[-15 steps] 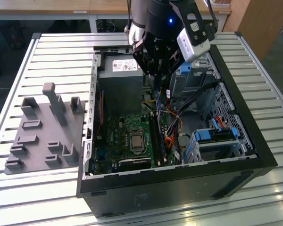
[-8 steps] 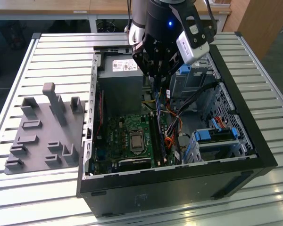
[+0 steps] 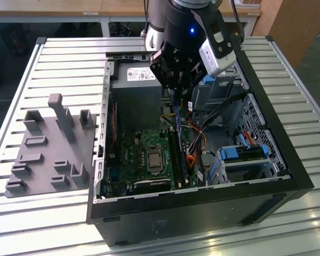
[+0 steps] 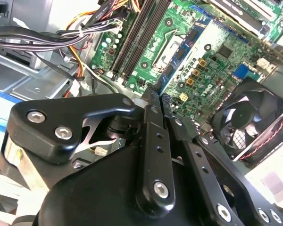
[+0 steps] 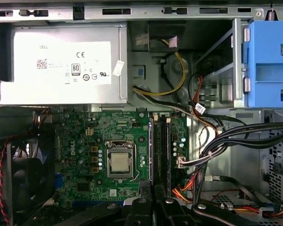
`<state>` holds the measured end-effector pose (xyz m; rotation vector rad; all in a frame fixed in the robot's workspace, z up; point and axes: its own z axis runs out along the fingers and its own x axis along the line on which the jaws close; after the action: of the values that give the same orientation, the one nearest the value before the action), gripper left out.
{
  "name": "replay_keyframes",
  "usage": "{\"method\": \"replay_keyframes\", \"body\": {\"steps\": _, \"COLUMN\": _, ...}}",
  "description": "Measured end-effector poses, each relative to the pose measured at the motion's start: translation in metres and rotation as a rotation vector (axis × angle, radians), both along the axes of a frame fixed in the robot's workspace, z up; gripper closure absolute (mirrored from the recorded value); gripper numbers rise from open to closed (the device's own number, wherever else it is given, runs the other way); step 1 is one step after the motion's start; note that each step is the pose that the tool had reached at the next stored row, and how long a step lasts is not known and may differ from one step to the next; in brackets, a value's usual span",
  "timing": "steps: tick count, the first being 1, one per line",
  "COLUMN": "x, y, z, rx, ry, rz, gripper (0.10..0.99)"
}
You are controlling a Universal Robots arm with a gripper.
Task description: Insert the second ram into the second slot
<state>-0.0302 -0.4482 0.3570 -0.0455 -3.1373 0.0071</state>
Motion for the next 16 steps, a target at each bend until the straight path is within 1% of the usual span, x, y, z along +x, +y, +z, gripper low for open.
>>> {"method": "replay_keyframes", "body": {"steps": 3, "x": 0.0000, "y": 0.0000, "z": -0.0022, "rx": 0.000, "ry": 0.0001, "rz": 0.038, "gripper": 0.949}}
{"method": "replay_keyframes", "body": {"steps": 5, "x": 0.0000, "y": -0.0001, "z": -0.0036, "rx": 0.000, "ry": 0.0001, "rz": 0.052, "gripper": 0.949}}
{"method": "replay_keyframes", "body": {"steps": 16, "x": 0.0000, "y": -0.0001, "z": -0.0094, "rx": 0.000, "ry": 0.0001, "rz": 0.052, "gripper": 0.949}}
